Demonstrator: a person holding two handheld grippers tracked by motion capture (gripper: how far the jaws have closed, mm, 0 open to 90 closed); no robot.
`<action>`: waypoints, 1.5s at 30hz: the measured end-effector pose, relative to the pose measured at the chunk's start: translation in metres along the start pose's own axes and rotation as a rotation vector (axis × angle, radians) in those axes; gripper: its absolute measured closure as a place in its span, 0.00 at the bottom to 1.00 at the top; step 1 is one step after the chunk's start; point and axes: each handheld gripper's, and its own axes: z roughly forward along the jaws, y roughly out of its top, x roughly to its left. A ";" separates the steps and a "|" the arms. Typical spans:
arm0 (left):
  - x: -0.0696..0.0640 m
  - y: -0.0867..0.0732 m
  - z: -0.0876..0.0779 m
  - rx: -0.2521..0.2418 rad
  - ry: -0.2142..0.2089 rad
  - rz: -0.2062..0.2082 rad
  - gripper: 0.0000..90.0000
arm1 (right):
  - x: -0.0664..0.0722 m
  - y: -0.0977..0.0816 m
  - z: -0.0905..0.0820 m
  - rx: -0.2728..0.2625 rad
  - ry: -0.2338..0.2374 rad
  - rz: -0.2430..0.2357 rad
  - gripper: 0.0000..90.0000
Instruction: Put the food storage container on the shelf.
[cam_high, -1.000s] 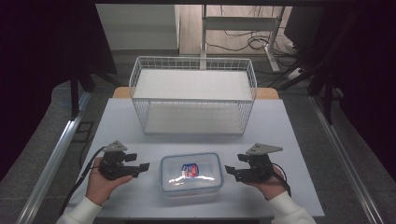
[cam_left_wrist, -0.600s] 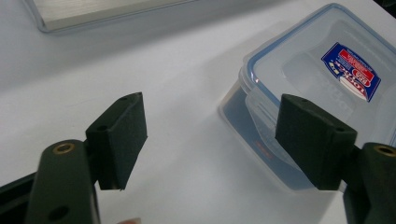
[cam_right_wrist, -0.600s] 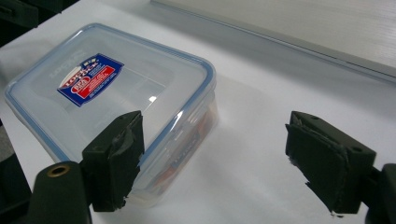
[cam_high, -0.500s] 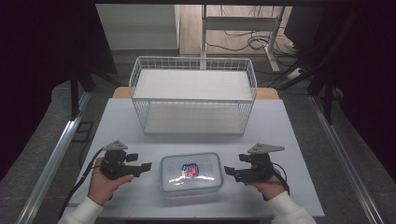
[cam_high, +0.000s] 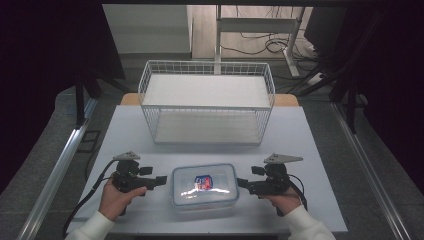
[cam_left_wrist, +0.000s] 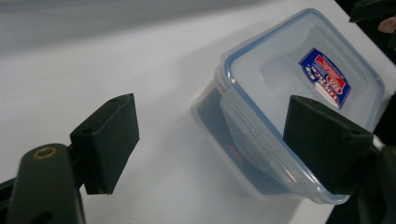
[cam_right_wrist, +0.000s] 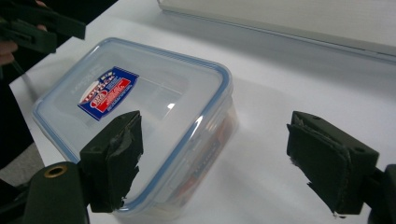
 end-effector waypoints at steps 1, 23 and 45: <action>0.000 0.000 0.002 0.005 -0.008 -0.011 0.19 | 0.000 0.000 0.000 -0.001 0.003 0.005 0.21; -0.005 -0.011 0.035 0.085 -0.228 -0.191 0.19 | -0.009 -0.002 0.024 0.077 0.142 0.136 0.14; -0.007 -0.013 0.034 0.099 -0.273 -0.226 0.44 | -0.014 -0.001 0.041 0.183 0.248 0.300 0.44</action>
